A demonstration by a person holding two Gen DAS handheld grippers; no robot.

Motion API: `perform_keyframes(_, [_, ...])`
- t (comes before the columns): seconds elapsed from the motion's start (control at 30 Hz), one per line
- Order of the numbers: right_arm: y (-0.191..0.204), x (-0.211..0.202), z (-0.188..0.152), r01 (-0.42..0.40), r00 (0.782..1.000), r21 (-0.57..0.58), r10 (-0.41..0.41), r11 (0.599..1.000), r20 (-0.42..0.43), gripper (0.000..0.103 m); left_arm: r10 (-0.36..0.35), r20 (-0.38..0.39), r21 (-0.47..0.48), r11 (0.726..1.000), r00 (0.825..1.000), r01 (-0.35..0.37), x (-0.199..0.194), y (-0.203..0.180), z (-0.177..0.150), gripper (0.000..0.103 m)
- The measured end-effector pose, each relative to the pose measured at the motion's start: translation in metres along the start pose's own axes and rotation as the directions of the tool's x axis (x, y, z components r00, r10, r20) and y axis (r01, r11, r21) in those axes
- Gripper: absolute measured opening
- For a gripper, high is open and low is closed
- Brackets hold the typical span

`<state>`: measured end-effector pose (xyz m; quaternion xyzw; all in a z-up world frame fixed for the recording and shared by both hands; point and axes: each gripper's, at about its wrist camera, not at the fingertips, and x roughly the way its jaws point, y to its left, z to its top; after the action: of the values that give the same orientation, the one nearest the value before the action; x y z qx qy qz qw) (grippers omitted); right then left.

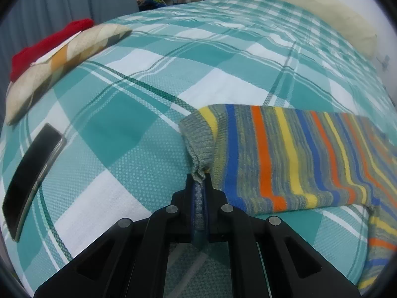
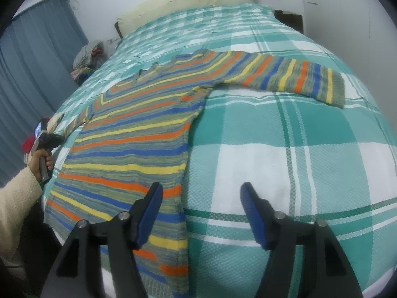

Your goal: Fold small clothes

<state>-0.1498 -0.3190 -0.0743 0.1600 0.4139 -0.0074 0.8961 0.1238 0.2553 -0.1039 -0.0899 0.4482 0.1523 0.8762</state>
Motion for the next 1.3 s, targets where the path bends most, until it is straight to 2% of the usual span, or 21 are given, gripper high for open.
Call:
perform_keyframes(0.13, [-0.004,-0.001,0.000,0.012,1.000,0.023,-0.013,1.000,0.005,0.069,-0.051,0.023,-0.035,0.998,0.998,0.052,-0.004,0.008,-0.002,0.011])
perform_keyframes(0.17, [-0.006,-0.001,0.000,0.016,1.000,0.029,-0.016,0.999,0.009,0.069,-0.067,0.027,-0.046,0.997,0.997,0.068,-0.005,0.010,-0.003,0.017])
perform_keyframes(0.23, [-0.007,-0.002,0.001,0.028,0.999,0.033,-0.028,0.999,0.015,0.070,-0.115,0.032,-0.073,0.990,0.993,0.117,-0.007,0.015,-0.003,0.031])
perform_keyframes(0.27, [-0.009,-0.002,0.001,0.038,0.999,0.036,-0.038,0.999,0.021,0.070,-0.141,0.036,-0.084,0.986,0.989,0.144,-0.009,0.016,-0.004,0.047])
perform_keyframes(0.3, [-0.010,-0.003,0.001,0.043,0.999,0.040,-0.044,0.998,0.025,0.070,-0.148,0.040,-0.087,0.985,0.988,0.151,-0.011,0.015,-0.005,0.066])
perform_keyframes(0.33, [-0.011,-0.004,0.002,0.048,0.998,0.045,-0.049,0.998,0.030,0.070,-0.142,0.048,-0.086,0.986,0.989,0.145,-0.015,0.012,-0.006,0.075])
perform_keyframes(0.37, [-0.013,-0.005,0.003,0.057,0.997,0.052,-0.060,0.997,0.039,0.070,-0.131,0.055,-0.087,0.987,0.990,0.136,-0.018,0.011,-0.007,0.089])
perform_keyframes(0.4, [-0.014,-0.006,0.003,0.068,0.996,0.056,-0.070,0.996,0.047,0.070,-0.115,0.067,-0.095,0.988,0.991,0.122,-0.024,0.010,-0.008,0.093])
perform_keyframes(0.5, [-0.018,-0.010,0.004,0.101,0.992,0.067,-0.106,0.993,0.068,0.071,-0.161,0.075,-0.144,0.975,0.984,0.170,-0.037,0.014,-0.009,0.093])
perform_keyframes(0.57, [-0.020,-0.012,0.005,0.114,0.989,0.079,-0.120,0.990,0.081,0.071,-0.159,0.100,-0.164,0.971,0.982,0.174,-0.049,0.018,-0.008,0.093])
perform_keyframes(0.67, [-0.020,-0.014,0.006,0.121,0.987,0.085,-0.129,0.989,0.096,0.071,-0.096,0.183,-0.151,0.981,0.978,0.125,-0.070,0.021,-0.008,0.094])
perform_keyframes(0.83, [-0.016,-0.012,0.008,0.118,0.987,0.071,-0.124,0.991,0.098,0.072,0.023,0.321,-0.117,0.993,0.947,0.016,-0.097,0.019,-0.010,0.096])
perform_keyframes(0.9, [-0.014,-0.011,0.009,0.113,0.988,0.061,-0.118,0.992,0.100,0.072,0.035,0.354,-0.104,0.995,0.935,0.002,-0.107,0.016,-0.012,0.096])
perform_keyframes(1.03, [-0.012,-0.012,0.011,0.096,0.989,0.055,-0.102,0.994,0.106,0.072,0.002,0.370,-0.078,0.997,0.929,0.029,-0.127,0.009,-0.013,0.096])
perform_keyframes(1.1, [-0.011,-0.013,0.011,0.086,0.990,0.055,-0.092,0.995,0.111,0.072,-0.042,0.372,-0.056,0.996,0.927,0.068,-0.141,0.003,-0.018,0.098])
perform_keyframes(1.3, [-0.010,-0.020,0.012,0.060,0.989,0.063,-0.068,0.996,0.129,0.072,-0.140,0.315,0.047,0.990,0.939,0.132,-0.166,-0.019,-0.051,0.098])
